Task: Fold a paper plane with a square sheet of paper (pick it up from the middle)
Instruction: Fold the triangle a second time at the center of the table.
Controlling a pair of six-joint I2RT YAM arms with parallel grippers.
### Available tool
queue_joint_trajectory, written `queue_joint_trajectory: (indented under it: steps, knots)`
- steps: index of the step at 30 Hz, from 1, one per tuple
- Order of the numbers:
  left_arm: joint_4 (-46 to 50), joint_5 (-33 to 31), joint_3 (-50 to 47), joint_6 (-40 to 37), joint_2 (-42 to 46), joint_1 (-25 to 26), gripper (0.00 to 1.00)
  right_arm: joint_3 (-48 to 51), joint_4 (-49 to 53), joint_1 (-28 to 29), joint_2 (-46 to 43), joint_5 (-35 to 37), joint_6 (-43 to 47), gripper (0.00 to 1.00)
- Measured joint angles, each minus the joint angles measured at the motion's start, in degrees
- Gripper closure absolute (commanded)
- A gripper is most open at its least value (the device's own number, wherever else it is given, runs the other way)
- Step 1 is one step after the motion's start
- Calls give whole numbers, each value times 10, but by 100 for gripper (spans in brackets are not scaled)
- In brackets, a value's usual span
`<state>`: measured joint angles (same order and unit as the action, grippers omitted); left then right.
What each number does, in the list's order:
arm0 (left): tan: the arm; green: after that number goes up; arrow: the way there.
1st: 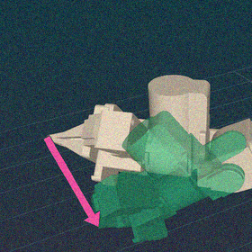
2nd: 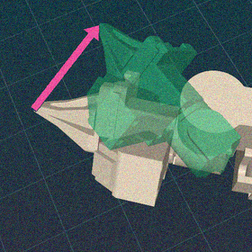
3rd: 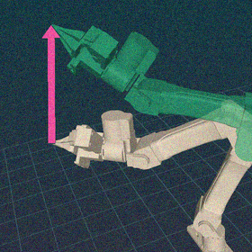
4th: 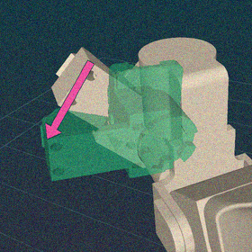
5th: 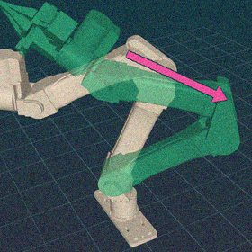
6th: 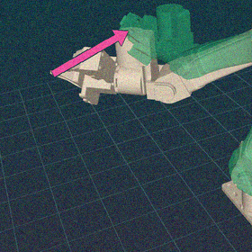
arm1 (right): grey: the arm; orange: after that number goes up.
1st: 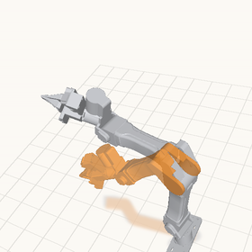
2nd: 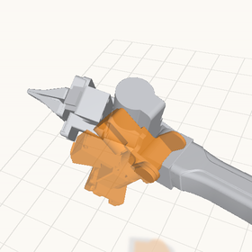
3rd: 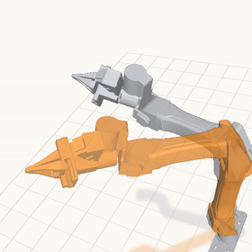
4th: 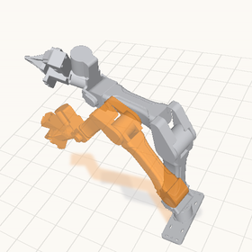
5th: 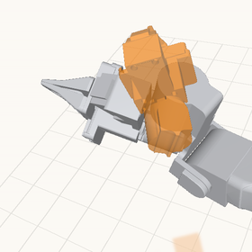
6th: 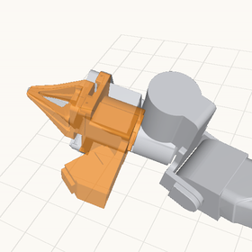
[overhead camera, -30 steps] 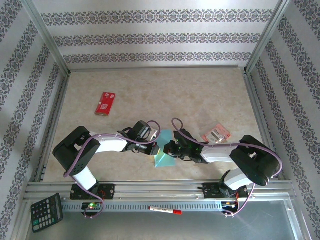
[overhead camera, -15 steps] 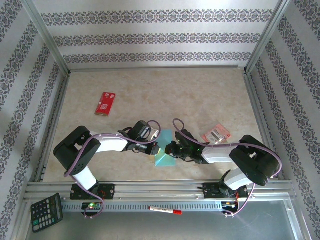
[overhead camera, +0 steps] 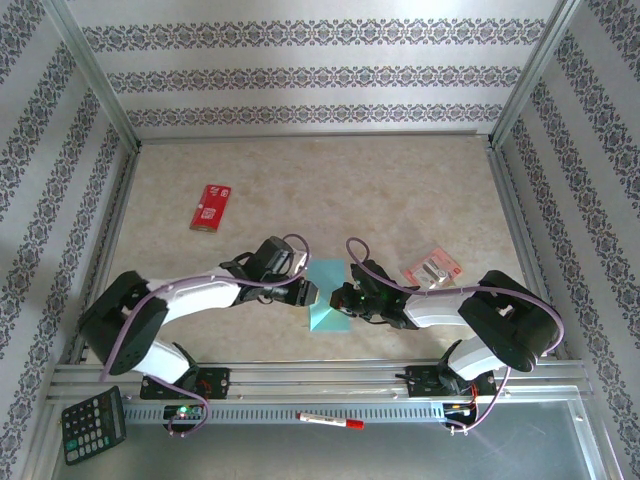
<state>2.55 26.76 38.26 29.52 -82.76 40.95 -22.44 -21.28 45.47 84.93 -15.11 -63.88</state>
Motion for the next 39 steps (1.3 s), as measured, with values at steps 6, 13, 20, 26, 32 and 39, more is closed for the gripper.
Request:
queue_joint_trajectory:
  steps: [6, 13, 20, 26, 32, 39]
  knots:
    - [0, 21, -25, 42, 43, 55, 96, 0, 0, 0, 0, 0, -3, 100]
    - [-10, 57, -26, 59, -21, 75, 100, 0, 0, 0, 0, 0, -3, 100]
    - [-10, 54, -26, 59, -51, 74, 100, 0, 0, 0, 0, 0, -3, 100]
    - [-10, 46, -26, 54, -59, 69, 100, 0, 0, 0, 0, 0, -3, 100]
    - [-10, 45, -26, 52, -69, 62, 100, 0, 0, 0, 0, 0, -2, 100]
    - [-10, 45, -26, 49, -70, 62, 100, -1, 1, 0, 0, 0, -2, 100]
